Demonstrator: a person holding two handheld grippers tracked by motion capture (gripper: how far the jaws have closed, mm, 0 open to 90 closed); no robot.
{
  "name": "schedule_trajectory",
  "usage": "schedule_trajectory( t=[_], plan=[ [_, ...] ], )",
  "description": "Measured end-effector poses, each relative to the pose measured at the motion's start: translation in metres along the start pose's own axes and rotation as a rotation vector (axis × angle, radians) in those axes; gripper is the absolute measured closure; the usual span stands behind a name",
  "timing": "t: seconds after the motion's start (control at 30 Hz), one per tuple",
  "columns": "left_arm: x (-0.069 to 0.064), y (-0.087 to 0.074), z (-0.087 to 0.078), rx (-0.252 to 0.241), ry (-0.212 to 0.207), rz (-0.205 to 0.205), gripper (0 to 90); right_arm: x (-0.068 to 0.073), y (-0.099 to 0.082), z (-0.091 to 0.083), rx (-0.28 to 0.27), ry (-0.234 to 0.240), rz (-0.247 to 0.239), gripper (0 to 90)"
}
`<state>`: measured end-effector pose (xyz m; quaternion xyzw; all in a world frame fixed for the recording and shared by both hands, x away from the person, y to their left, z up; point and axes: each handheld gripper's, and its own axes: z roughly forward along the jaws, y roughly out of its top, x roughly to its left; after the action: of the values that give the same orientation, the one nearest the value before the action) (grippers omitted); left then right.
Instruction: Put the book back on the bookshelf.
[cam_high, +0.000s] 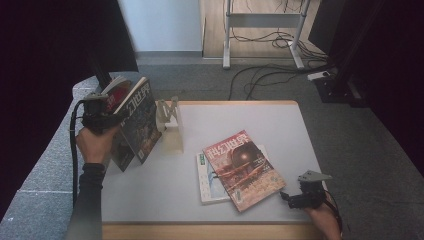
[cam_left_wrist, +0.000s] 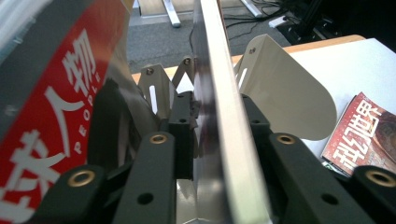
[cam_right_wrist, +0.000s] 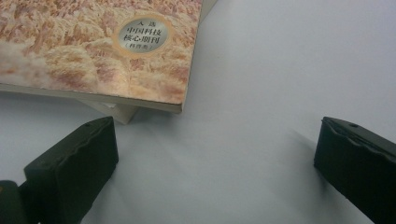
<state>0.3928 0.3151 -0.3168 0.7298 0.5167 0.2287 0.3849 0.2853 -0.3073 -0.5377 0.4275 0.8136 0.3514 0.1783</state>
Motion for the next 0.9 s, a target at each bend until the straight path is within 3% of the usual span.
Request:
schedule_trajectory(
  t=[0.33, 0.57, 0.9],
  plan=[
    [-0.006, -0.004, -0.024, -0.049, -0.018, 0.036, 55.4, 0.000, 0.000, 0.000, 0.000, -0.001, 0.000, 0.0],
    [-0.008, -0.010, -0.041, -0.076, -0.074, 0.039, 42.1, 0.000, 0.000, 0.000, 0.000, 0.000, 0.000, 0.0],
    [-0.020, -0.030, -0.055, -0.092, -0.127, 0.069, 17.8, 0.000, 0.000, 0.000, -0.001, -0.002, -0.001, 0.0]
  ],
)
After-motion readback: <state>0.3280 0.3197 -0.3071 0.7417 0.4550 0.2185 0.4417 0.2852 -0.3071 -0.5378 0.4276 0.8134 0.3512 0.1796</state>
